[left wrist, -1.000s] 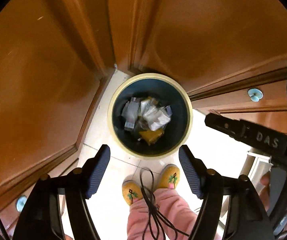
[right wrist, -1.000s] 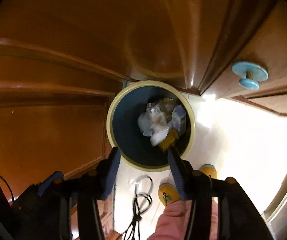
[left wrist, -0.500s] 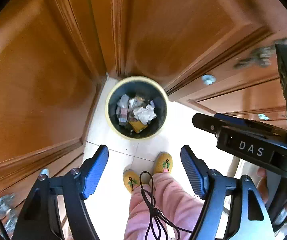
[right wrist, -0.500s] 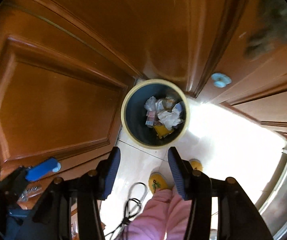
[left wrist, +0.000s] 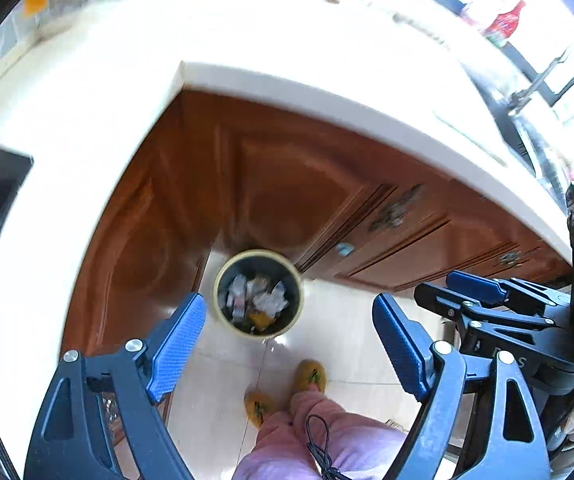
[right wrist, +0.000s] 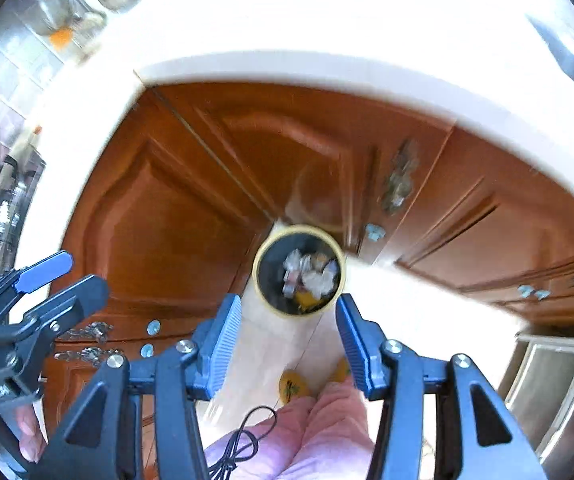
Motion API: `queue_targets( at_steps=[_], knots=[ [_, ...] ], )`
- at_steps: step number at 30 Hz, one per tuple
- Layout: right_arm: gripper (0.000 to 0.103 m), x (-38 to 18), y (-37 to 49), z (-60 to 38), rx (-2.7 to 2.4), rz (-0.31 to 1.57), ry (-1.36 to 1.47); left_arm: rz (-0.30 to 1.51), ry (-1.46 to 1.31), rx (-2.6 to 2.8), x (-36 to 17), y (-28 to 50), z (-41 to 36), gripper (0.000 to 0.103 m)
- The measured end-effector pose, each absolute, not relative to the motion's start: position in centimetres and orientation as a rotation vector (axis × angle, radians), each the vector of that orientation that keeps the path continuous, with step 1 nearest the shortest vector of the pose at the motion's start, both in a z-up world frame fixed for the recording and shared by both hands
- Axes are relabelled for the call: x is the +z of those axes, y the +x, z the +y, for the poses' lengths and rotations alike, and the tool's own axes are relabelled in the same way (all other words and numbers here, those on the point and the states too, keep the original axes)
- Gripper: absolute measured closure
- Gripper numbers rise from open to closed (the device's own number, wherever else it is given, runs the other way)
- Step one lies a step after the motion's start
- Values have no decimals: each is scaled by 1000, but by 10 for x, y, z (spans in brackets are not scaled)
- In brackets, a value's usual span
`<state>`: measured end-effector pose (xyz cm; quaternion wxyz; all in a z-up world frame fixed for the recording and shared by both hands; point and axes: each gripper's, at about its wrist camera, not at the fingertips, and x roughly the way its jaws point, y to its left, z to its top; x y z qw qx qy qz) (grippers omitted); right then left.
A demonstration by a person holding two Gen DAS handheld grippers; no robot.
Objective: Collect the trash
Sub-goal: 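Raise both tools back to the counter corner trash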
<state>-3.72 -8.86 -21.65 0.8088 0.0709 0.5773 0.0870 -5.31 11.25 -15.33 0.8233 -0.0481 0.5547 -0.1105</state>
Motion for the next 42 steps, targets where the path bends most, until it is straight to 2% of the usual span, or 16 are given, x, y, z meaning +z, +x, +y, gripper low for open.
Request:
queue_targets(
  at_steps=[2,5,10,28,35,42],
  knots=[
    [53,-194,-41,-94,171,1180,145,1127,-91,-261,-131,-54,108,18],
    [53,-154,-47,-102,140,1088,103,1051,-91,-285,-101,-58,102,12],
    [53,-103,-59,-114,86,987,97,978,-51,-336,-66,-62,87,11],
    [53,-2,-69,-130,1,744,72,626,54,-296,41,-49,69,11],
    [53,23,-29,-142,17,684,84,556,159,-206,58,-15,54,11],
    [53,29,75,-168,109,673,109,480,256,-80,67,58,35,10]
  ],
)
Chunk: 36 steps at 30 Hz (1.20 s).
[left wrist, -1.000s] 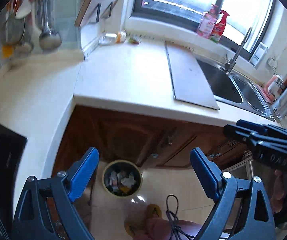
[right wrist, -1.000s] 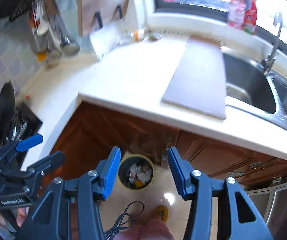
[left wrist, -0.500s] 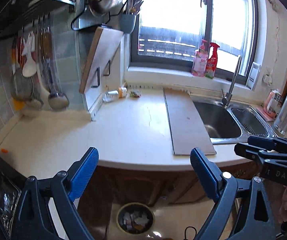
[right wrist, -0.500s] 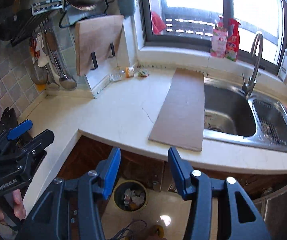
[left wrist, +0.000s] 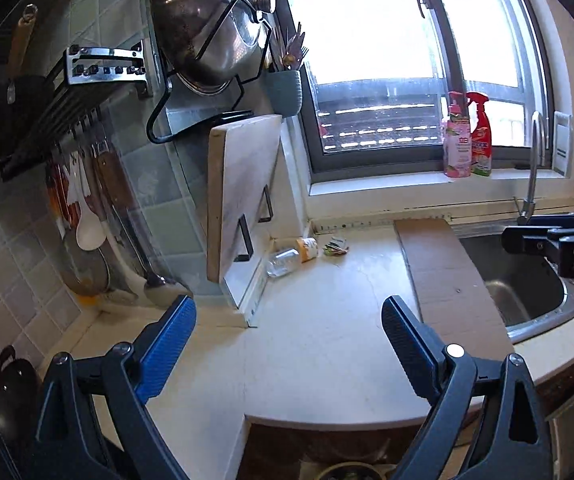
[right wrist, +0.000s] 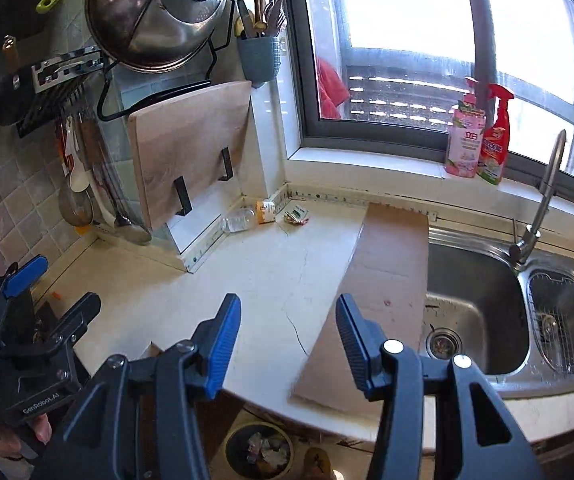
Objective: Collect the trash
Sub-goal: 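Raise both tools back to the counter corner trash, then grasp the clear plastic bottle with the left tool while the right tool grasps the green snack packet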
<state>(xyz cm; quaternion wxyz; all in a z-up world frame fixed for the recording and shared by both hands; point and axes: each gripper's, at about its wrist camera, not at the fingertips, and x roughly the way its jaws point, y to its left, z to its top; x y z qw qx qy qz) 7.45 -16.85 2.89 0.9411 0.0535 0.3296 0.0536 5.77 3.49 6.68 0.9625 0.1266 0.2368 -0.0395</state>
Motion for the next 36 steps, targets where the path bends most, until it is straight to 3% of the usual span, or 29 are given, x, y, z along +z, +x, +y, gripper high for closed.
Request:
queue_targets(
  at_steps=[7,18,26,36],
  knots=[
    [53,1,226,-203,220,761,208,537,376,20,44,162,-7,10],
    [53,-87,409,-213,306,929,302,651,507,214,-48,335,-49,14],
    [53,-162,487,-212,328,1039,489,762,741,242,-113,427,-59,17],
    [53,-211,542,-222,277,1007,555,890,834,200,-151,486,-59,17]
  ],
)
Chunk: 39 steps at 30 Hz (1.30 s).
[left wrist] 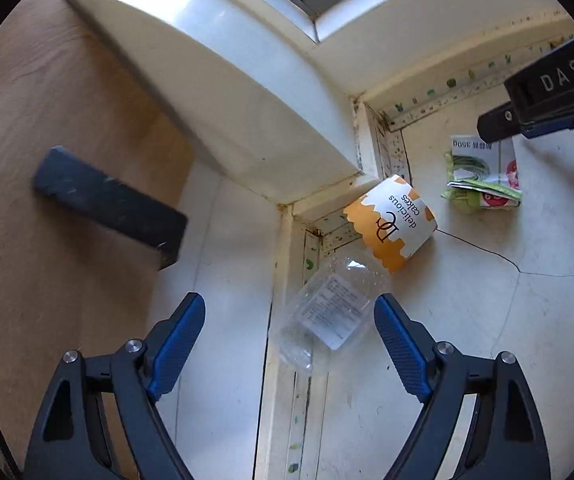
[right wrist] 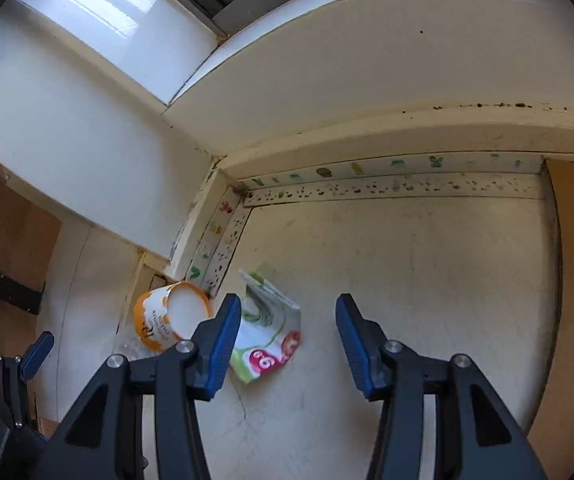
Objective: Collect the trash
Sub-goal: 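Grasp the clear plastic bottle with the left tool while the right tool grasps the green snack packet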
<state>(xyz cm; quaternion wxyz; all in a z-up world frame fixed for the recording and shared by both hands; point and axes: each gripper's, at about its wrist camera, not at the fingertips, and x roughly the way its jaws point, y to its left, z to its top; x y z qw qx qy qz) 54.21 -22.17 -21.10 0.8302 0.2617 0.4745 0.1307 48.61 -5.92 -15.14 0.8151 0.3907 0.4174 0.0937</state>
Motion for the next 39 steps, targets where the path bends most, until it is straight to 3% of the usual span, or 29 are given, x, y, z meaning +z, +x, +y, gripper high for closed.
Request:
queue_targets(
  at_steps=[5,7,9,10,12,14,15,31,34,35,39],
  knots=[
    [55,-210,550,-206,337,969,463,940,869,158,-167,503,-65,17],
    [69,-211,551,-198,369,982,412,961,869,145,-171,506,-64,17],
    [90,-213,548,-193,403,997,369,984,863,136,-175,511,-62,19],
    [92,-213,544,-191,415,1000,350,996,858,131,-176,511,-61,23],
    [97,-213,538,-190,435,1015,336,1050,826,103,-180,514,-58,41],
    [98,-212,528,-192,447,1026,339,1083,791,81,-182,515,-57,53],
    [98,-211,522,-194,448,1031,340,1088,788,83,-183,514,-58,54],
    [99,-186,429,-240,445,1056,486,1226,378,-76,-153,432,-60,58],
    [99,-185,412,-242,448,1060,493,1216,314,-87,-142,404,-60,81],
    [99,-186,406,-242,449,1063,497,1220,270,-101,-135,395,-58,95],
    [99,-184,382,-240,441,1067,468,1271,175,-117,-133,371,-53,98]
  ],
)
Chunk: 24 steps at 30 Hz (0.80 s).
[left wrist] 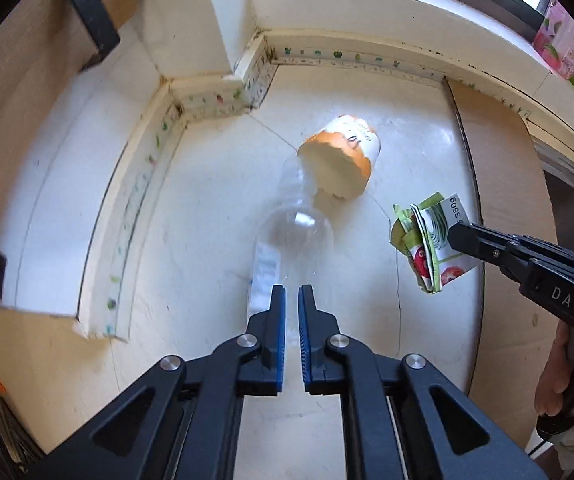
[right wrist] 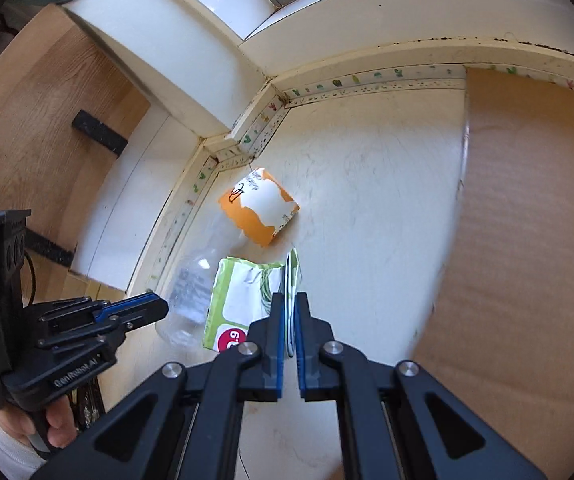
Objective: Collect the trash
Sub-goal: 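Grasp the clear plastic bottle with the left tool while the right tool grasps the green snack packet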
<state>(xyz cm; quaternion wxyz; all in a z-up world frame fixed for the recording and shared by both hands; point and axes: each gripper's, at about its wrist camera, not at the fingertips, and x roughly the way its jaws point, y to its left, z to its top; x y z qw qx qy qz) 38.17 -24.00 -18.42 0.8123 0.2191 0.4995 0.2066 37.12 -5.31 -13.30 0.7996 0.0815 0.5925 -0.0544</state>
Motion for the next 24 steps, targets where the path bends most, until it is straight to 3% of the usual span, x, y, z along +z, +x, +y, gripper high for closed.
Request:
queue_targets(
  at_steps=[2,3,6,12,19,20,23,24],
  knots=[
    [99,-185,373,-240,438,1068,467,1254,187,-104,-131,359,-51,92],
    [99,-186,370,-241,435,1070,468,1249,180,-112,-136,366,-51,76],
    [99,-185,363,-243,428,1070,472,1243,82,-153,-134,367,-44,50],
    [99,-185,361,-246,425,1067,472,1222,56,-185,-142,391,-44,42],
    [99,-183,359,-250,432,1065,487,1231,95,-170,-142,416,-48,42],
    [99,-183,359,-251,434,1065,489,1223,99,-174,-137,416,-49,39],
    [99,-182,361,-254,434,1064,495,1173,153,-164,-124,419,-52,16],
    [99,-182,362,-255,433,1063,499,1155,179,-159,-121,421,-54,16]
  ],
)
